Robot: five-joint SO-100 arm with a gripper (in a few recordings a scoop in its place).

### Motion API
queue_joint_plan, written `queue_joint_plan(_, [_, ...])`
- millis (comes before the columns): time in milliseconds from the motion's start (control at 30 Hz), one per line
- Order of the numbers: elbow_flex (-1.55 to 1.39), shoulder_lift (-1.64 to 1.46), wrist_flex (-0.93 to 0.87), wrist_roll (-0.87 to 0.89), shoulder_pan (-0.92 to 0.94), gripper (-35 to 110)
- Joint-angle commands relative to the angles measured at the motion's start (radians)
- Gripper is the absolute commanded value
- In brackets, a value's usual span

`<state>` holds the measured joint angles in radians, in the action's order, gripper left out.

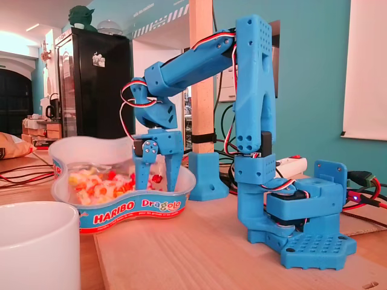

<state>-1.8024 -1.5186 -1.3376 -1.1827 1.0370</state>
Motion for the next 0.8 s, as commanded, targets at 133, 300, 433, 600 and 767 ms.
queue_joint_plan(133, [-0.021,-0.026,0.029,-0.015,0.017,24])
queue_joint_plan(300, [-0.067,-0.028,0.097,-0.011,0.021,24])
queue_joint_plan(433, [-0.069,-0.028,0.109,-0.008,0.017,24])
queue_joint_plan(600, [-0.086,-0.026,0.12,-0.005,0.017,24])
queue_joint_plan(767, [-0.075,-0.031,0.12,-0.003,0.014,24])
